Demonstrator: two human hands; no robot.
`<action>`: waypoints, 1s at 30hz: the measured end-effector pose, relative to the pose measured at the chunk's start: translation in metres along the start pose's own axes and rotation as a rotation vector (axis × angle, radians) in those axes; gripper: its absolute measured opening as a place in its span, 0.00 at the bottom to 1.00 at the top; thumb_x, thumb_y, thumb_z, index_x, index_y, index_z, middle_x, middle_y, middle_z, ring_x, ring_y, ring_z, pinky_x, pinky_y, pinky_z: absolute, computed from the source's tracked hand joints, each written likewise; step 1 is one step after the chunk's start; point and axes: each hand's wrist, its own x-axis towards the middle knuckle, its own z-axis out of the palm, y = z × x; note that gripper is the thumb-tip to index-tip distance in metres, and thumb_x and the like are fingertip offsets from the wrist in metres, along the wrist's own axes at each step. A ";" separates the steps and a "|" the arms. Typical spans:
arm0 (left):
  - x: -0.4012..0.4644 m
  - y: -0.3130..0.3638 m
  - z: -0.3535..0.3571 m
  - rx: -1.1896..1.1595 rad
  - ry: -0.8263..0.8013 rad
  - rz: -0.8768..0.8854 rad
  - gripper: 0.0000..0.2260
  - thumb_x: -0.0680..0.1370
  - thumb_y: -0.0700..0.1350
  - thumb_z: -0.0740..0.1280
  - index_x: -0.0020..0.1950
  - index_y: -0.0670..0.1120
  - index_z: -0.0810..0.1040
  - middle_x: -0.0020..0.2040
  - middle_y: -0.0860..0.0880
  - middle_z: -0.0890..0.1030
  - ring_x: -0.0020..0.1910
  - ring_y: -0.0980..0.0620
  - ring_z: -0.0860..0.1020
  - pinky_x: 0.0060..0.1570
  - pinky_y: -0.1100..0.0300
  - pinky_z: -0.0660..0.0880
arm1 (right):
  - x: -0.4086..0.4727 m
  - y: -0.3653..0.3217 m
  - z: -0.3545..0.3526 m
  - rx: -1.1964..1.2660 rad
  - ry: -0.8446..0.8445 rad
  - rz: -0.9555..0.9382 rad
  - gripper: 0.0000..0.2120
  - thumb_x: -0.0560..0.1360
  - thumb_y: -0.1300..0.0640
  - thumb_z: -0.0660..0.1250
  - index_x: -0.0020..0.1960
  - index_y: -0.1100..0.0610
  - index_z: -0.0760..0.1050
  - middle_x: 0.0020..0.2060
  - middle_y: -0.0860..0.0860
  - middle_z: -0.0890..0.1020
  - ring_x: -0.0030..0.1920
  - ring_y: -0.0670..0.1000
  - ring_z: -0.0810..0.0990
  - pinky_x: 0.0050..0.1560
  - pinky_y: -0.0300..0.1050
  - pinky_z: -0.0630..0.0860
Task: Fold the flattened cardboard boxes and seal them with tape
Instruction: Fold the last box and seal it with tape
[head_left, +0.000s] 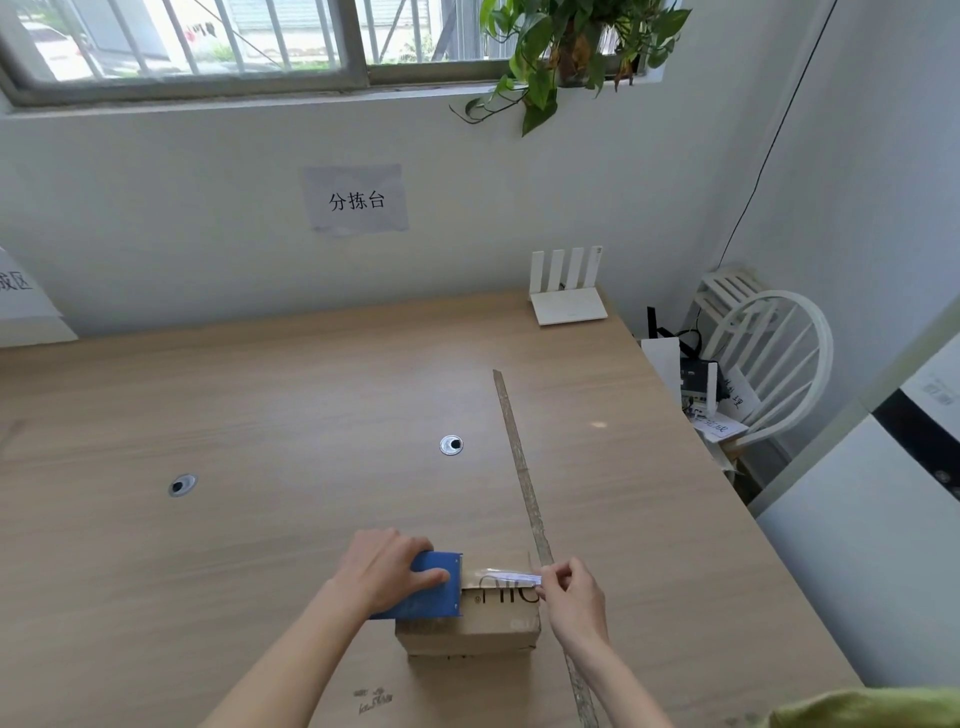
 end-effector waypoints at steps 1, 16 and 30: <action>0.001 0.000 0.001 0.006 -0.001 -0.001 0.26 0.75 0.71 0.56 0.61 0.57 0.78 0.49 0.52 0.83 0.45 0.50 0.80 0.39 0.56 0.70 | 0.000 0.001 -0.001 0.012 -0.008 0.003 0.08 0.79 0.55 0.65 0.42 0.56 0.75 0.39 0.49 0.84 0.45 0.52 0.84 0.50 0.54 0.79; 0.004 0.009 -0.007 0.050 -0.004 0.012 0.25 0.77 0.71 0.56 0.61 0.55 0.78 0.46 0.52 0.81 0.39 0.52 0.72 0.34 0.57 0.63 | -0.001 0.027 0.001 0.281 0.001 0.176 0.05 0.78 0.62 0.70 0.44 0.62 0.80 0.38 0.52 0.87 0.42 0.48 0.87 0.57 0.51 0.82; 0.002 0.002 -0.001 0.014 0.017 0.024 0.27 0.76 0.72 0.55 0.63 0.56 0.77 0.49 0.54 0.83 0.39 0.55 0.73 0.35 0.59 0.66 | 0.029 0.038 -0.016 0.019 -0.201 0.356 0.35 0.53 0.37 0.84 0.53 0.57 0.86 0.43 0.52 0.86 0.37 0.51 0.83 0.47 0.45 0.82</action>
